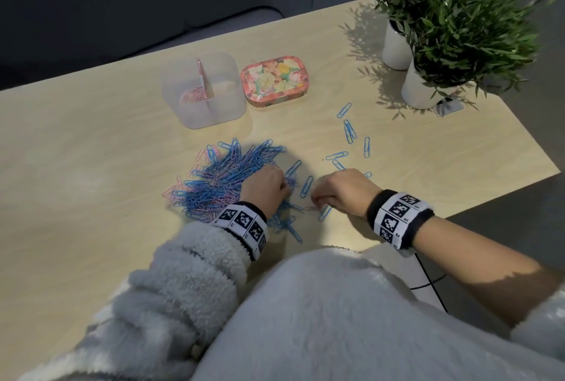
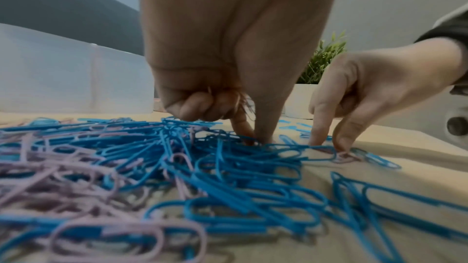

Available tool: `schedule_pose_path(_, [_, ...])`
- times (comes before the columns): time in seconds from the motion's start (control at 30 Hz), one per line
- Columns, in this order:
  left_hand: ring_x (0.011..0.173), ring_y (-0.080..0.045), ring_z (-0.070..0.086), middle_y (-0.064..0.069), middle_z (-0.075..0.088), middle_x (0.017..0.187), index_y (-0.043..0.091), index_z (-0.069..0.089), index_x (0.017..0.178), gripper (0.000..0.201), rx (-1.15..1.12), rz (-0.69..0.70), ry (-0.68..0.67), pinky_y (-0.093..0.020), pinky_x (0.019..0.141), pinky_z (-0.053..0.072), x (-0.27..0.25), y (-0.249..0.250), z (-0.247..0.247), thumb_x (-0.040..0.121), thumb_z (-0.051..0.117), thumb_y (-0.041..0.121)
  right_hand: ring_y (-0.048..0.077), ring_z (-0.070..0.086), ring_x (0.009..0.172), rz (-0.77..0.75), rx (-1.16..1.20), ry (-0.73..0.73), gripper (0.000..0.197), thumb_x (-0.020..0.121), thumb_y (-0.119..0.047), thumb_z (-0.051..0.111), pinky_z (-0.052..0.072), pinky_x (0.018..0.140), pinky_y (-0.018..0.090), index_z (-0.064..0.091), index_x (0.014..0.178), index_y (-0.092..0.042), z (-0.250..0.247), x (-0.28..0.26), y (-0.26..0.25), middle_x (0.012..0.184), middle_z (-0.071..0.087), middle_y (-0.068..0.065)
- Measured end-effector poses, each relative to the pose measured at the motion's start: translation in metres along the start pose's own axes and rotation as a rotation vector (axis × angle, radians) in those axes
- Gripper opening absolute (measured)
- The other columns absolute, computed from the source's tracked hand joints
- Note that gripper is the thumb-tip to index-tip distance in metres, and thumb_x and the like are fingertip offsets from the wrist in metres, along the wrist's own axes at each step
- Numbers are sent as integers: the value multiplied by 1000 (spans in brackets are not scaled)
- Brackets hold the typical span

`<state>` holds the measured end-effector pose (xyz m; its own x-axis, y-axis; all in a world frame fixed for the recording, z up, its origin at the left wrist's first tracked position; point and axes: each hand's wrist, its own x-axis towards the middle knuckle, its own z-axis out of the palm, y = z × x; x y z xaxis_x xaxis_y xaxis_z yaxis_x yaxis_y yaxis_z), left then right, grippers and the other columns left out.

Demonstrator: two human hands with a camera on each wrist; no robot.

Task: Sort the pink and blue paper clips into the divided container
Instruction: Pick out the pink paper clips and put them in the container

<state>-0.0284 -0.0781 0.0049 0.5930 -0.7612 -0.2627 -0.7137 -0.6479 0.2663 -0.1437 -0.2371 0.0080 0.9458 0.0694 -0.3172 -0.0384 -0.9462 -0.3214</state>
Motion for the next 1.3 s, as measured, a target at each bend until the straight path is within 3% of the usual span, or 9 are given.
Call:
schedule_pose_path(0.23, [91,-28,58,-11,60,104,7,56,94,15,-132,-13,-34,-39,78,50,5,-11,0,91,49,20,31,58,80,75,-1,-20,11,90,-20,47,35,66,31,55,91,-12,2,2,1,91,64,9])
schedule_pose_path(0.33, [95,-26,58,-9,59,107,9,56,99,16,-174,32,-9,-37,81,50,4,-11,-1,90,51,22,17,48,60,174,434,129,17,84,-9,54,40,63,33,47,70,-15,8,1,12,69,55,5])
schedule_pose_path(0.43, [98,-26,58,-8,58,109,9,57,100,20,-144,57,-29,-36,82,48,5,-9,-1,91,52,25,-1,46,44,330,827,242,28,85,-2,58,40,52,19,49,63,-17,-1,-1,22,62,55,3])
schedule_pose_path(0.57, [98,-28,56,-11,56,109,5,55,101,20,-158,68,-85,-36,84,45,8,-10,-3,92,50,22,6,47,38,449,1350,260,19,89,9,44,34,37,15,56,92,-5,-15,-3,25,60,55,8])
schedule_pose_path(0.73, [69,-17,43,-2,49,81,12,47,80,12,-448,5,-81,-25,65,36,7,-18,-14,92,46,15,13,45,36,610,1651,257,36,88,-4,24,29,41,19,49,62,-3,-27,1,18,55,50,9])
schedule_pose_path(0.87, [58,-5,45,6,49,68,9,52,82,11,-715,-98,-48,-17,55,36,11,-28,-27,92,50,13,10,35,31,506,1118,203,38,90,-26,53,27,37,17,48,55,-13,-9,8,11,43,45,0])
schedule_pose_path(1.03, [44,12,53,4,58,70,8,61,96,10,-928,-156,-93,-1,46,38,11,-27,-35,90,53,7,13,48,54,373,506,78,16,75,-24,72,38,59,29,55,76,-23,6,14,-4,56,50,-7])
schedule_pose_path(1.17, [55,-2,51,2,50,70,9,58,94,22,-937,-234,-170,-17,51,38,19,-21,-33,92,37,4,17,50,69,310,401,50,8,78,-22,66,36,64,26,64,85,-18,3,20,-13,66,52,-6])
schedule_pose_path(1.3, [60,-10,41,3,44,66,13,50,74,16,-703,-79,-157,-23,57,32,24,-18,-26,88,54,21,18,49,71,234,337,-29,9,79,-16,61,34,64,26,63,87,-14,-3,25,-12,65,49,-8])
